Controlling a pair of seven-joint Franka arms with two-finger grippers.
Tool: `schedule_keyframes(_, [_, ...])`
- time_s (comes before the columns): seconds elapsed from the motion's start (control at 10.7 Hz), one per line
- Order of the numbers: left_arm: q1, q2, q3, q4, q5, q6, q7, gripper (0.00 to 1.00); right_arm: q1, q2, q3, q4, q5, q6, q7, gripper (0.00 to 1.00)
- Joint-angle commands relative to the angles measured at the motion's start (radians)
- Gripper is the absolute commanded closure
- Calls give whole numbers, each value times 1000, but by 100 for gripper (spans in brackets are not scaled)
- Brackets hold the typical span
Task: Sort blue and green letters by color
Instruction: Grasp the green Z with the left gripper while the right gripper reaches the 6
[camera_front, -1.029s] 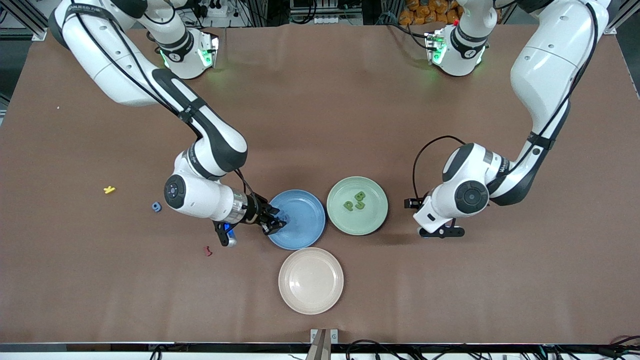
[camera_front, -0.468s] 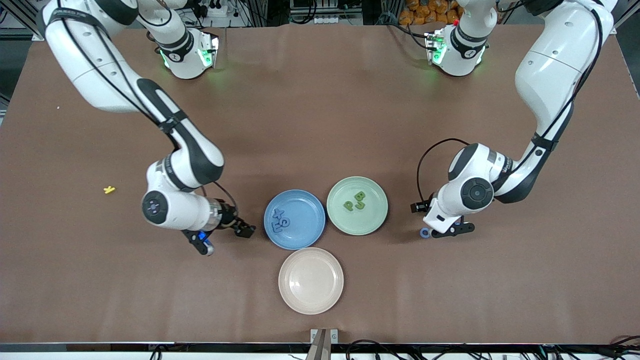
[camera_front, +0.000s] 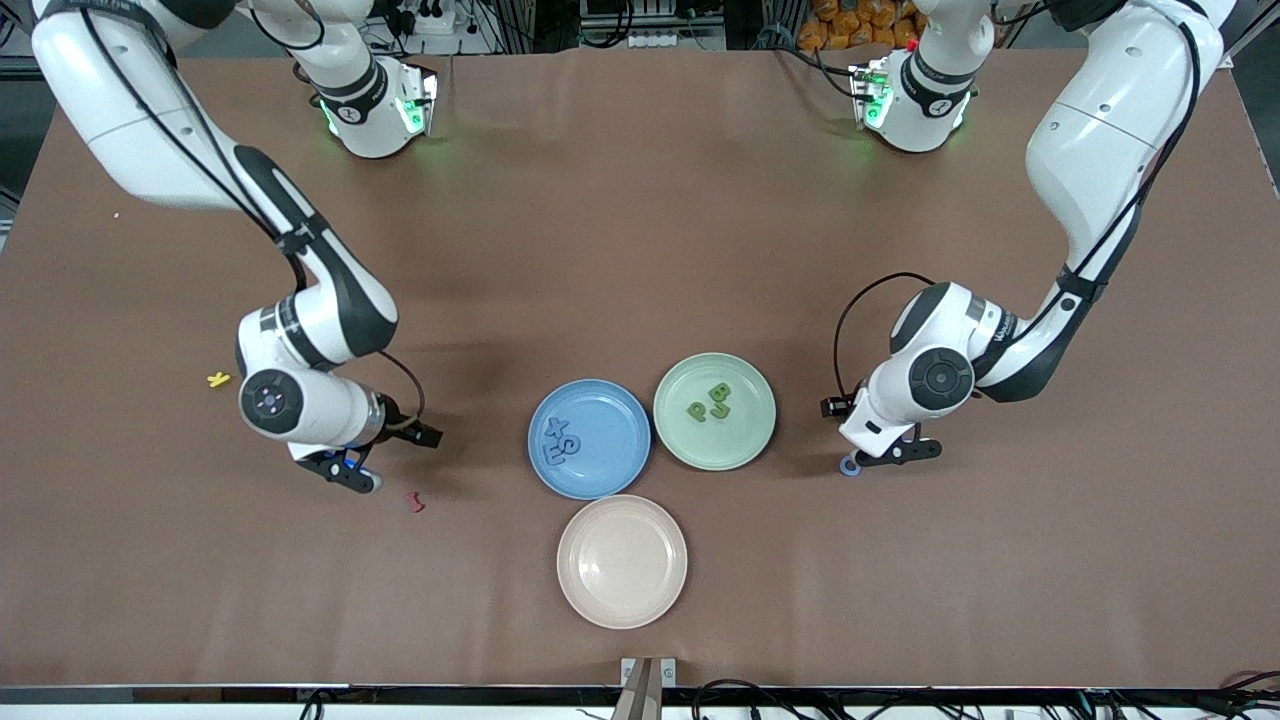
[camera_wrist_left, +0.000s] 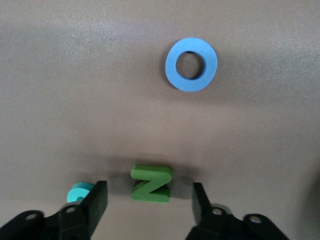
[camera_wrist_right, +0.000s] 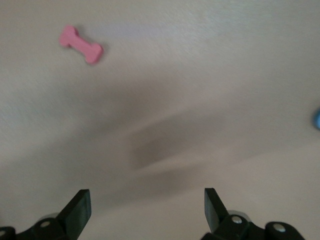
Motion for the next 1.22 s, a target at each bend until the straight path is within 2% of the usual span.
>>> schedule_keyframes(0.0, [6, -28, -3, -38, 30, 27, -27, 26, -53, -164, 10, -210, -129, 43, -45, 0])
schedule_keyframes(0.19, [6, -27, -3, -38, 30, 30, -27, 26, -128, -200, 10, -305, -139, 153, -196, 0])
schedule_keyframes(0.37, [5, -25, -3, -36, 30, 33, -25, 27, -204, -202, 12, -333, -139, 197, -415, 0])
schedule_keyframes(0.65, [5, -19, -3, -38, 30, 49, -25, 42, -229, -200, 10, -344, -140, 209, -662, 0])
schedule_keyframes(0.75, [5, -19, -3, -38, 30, 49, -25, 51, -238, -195, 10, -345, -140, 226, -747, 0])
schedule_keyframes(0.84, [5, -19, -3, -38, 30, 49, -25, 64, -241, -192, 9, -347, -151, 246, -834, 0])
schedule_keyframes(0.94, [3, -19, -3, -38, 30, 49, -24, 85, -258, -191, 7, -348, -195, 279, -912, 0])
schedule_keyframes(1.03, [3, -21, -5, -35, 29, 49, -27, 100, -287, -179, 7, -350, -265, 322, -960, 0])
schedule_keyframes(1.12, [-6, -30, -5, -30, 21, 47, -31, 100, -313, -166, 9, -348, -313, 347, -999, 0])
